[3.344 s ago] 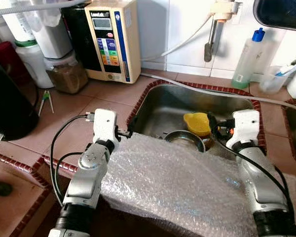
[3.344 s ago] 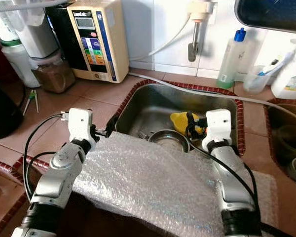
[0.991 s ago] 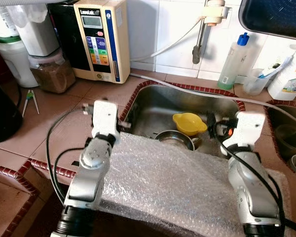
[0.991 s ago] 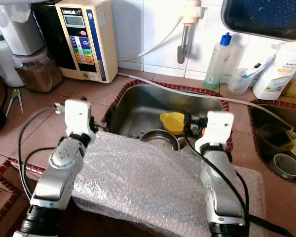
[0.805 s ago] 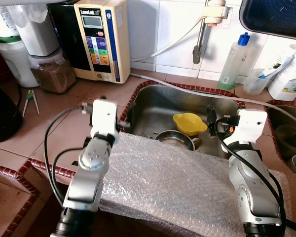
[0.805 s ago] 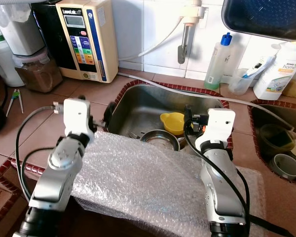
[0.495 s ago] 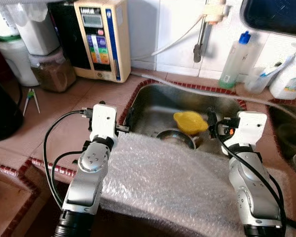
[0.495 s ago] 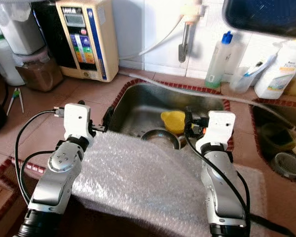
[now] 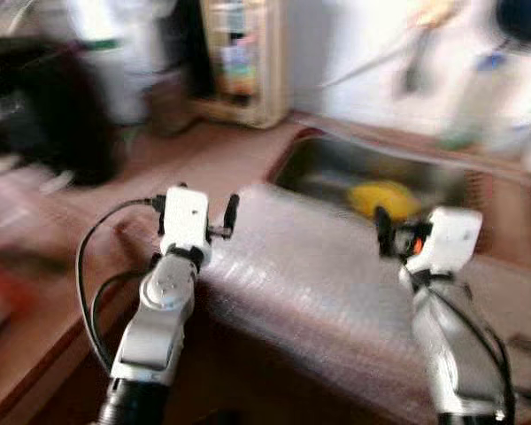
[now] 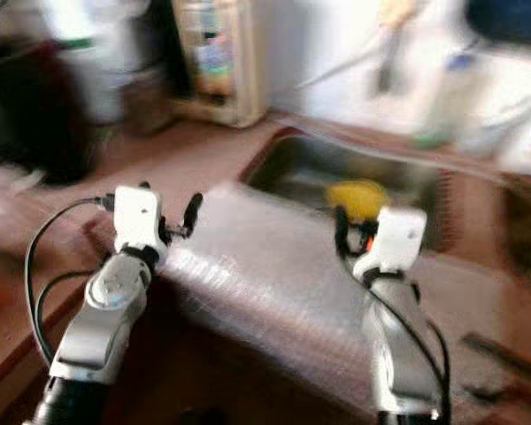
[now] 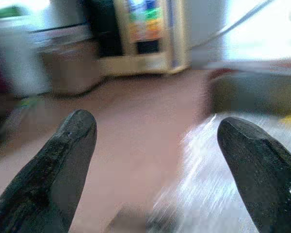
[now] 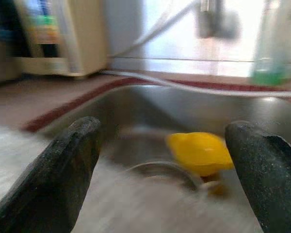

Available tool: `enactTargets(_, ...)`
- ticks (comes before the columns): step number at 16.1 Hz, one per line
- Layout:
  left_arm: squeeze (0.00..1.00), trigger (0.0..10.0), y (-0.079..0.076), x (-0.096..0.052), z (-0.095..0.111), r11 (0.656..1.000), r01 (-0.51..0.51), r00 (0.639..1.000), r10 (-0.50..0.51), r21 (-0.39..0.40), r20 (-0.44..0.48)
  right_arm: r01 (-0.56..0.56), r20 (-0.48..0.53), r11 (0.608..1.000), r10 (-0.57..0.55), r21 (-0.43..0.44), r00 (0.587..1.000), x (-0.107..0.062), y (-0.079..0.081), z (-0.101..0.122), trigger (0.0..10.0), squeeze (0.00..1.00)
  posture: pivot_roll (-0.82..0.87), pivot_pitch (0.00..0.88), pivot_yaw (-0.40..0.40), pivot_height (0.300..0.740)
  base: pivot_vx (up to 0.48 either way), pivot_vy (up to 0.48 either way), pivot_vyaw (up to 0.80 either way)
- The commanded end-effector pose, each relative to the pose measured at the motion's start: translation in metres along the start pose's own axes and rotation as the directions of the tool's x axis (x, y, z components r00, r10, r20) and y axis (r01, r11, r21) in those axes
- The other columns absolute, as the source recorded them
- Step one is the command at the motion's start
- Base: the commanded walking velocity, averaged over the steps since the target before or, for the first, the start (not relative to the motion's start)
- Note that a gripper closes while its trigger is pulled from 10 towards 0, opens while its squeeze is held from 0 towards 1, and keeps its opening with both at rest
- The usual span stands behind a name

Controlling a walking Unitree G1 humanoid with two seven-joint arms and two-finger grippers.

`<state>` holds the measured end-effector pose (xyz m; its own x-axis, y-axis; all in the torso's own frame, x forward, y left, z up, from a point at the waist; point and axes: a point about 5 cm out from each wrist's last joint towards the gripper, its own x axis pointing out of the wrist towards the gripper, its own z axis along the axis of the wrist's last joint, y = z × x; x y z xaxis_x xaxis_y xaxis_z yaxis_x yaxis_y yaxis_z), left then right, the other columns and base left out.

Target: Kitchen organization

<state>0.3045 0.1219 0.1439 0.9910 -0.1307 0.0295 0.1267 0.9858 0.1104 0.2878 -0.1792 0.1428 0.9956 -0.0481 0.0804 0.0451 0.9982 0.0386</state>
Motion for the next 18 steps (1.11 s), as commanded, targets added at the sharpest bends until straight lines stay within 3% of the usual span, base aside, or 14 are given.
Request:
enactTargets(1, 0.00, 10.0, -0.0021, 0.0037, 0.0068, 1.000, 0.013, 1.000, -0.013, 0.012, 0.018, 0.009, 0.013, 1.000, -0.010, 0.005, 1.000, -0.0004, -0.0006, 0.0039, 10.0, 0.00, -0.14, 0.000, 0.058, 0.740, -0.296, 0.000, 0.00)
enactTargets(18, 0.00, 10.0, -0.0055, 0.0036, 0.0039, 1.000, 0.019, 1.000, -0.019, 0.011, -0.004, 0.003, 0.011, 1.000, -0.003, -0.005, 1.000, 0.0009, -0.0027, 0.0037, 10.0, 0.00, -0.15, 0.000, 0.051, 0.740, -0.030, 0.000, 0.00)
